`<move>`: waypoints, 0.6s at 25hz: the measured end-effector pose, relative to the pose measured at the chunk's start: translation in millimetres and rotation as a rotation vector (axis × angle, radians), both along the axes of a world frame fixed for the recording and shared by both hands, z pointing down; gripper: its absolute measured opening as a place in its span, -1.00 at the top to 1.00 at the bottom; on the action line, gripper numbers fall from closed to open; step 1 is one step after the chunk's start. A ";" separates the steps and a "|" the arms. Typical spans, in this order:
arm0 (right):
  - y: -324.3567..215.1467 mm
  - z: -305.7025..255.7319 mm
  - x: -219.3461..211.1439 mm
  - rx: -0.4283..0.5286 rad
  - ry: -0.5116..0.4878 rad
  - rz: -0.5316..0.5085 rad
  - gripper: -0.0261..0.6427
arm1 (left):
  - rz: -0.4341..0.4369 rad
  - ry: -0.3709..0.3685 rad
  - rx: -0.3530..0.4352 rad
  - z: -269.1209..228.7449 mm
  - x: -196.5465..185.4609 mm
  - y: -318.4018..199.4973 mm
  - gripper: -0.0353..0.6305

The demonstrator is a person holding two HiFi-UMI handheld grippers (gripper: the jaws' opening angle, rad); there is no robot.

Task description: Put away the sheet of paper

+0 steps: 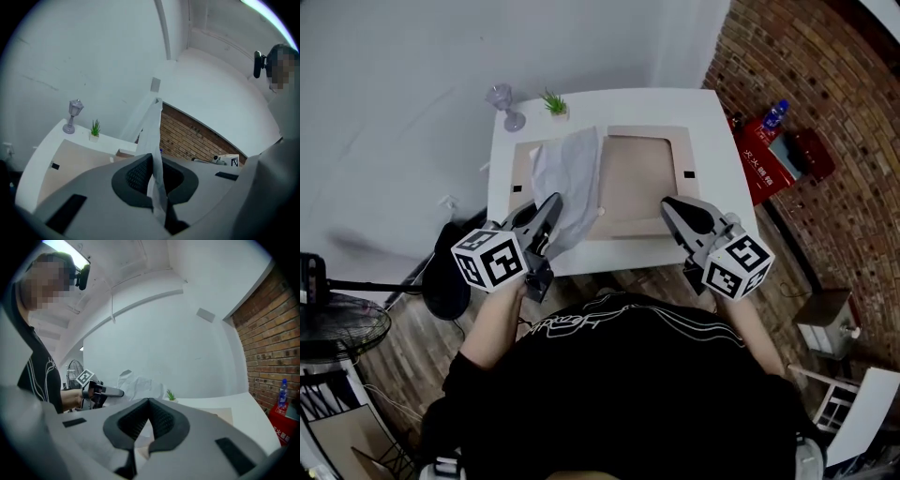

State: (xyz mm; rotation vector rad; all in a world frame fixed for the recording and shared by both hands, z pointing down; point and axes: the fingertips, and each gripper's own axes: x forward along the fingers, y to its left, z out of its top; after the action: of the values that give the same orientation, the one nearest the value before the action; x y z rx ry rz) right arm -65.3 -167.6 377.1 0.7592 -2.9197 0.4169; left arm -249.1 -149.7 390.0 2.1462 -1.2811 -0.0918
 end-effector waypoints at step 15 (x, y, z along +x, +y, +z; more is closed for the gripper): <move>-20.5 18.4 -3.6 -0.014 0.041 0.131 0.92 | 0.146 0.135 -0.001 11.0 14.3 -60.4 0.80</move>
State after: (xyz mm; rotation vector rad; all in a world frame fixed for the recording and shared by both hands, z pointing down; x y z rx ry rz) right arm -68.9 -188.2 395.6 0.9495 -2.8358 0.4270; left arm -234.8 -210.0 401.0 2.1856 -1.0443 -0.1719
